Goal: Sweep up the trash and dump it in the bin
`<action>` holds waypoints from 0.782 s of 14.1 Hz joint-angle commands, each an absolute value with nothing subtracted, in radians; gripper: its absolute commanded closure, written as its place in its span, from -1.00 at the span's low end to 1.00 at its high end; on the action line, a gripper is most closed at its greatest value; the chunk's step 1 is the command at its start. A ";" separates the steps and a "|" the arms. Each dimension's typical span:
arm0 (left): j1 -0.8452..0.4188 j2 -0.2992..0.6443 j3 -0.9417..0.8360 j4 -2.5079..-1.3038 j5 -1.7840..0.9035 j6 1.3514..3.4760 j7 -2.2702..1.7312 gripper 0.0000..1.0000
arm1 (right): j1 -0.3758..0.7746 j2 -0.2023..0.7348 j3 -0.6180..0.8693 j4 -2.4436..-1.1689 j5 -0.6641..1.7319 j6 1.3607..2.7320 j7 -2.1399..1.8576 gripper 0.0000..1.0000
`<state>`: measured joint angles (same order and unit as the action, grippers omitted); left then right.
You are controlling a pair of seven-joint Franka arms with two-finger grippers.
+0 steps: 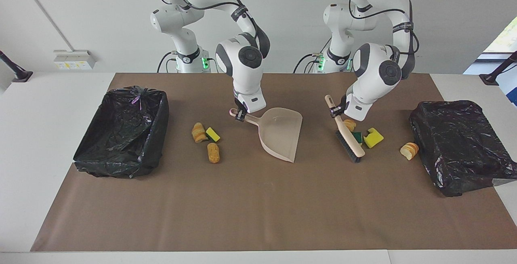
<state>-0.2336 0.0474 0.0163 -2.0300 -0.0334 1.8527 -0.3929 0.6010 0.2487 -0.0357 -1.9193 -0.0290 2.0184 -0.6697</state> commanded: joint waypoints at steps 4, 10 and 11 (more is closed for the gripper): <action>-0.037 0.048 0.011 -2.022 0.110 1.882 0.018 1.00 | 0.624 0.245 -0.028 -1.921 -0.034 2.016 -0.562 1.00; 0.006 0.052 0.011 -2.054 0.355 1.882 0.153 1.00 | 0.626 0.245 -0.028 -1.922 -0.034 2.017 -0.560 1.00; 0.003 0.054 0.011 -2.051 0.382 1.881 0.161 1.00 | 0.626 0.245 -0.028 -1.922 -0.034 2.017 -0.560 1.00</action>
<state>0.0068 0.0576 0.0137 -2.0433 0.3145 1.8675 0.1431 0.6287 0.2485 -0.0337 -1.9179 -0.0288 2.0183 -0.5784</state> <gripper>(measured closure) 0.744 0.670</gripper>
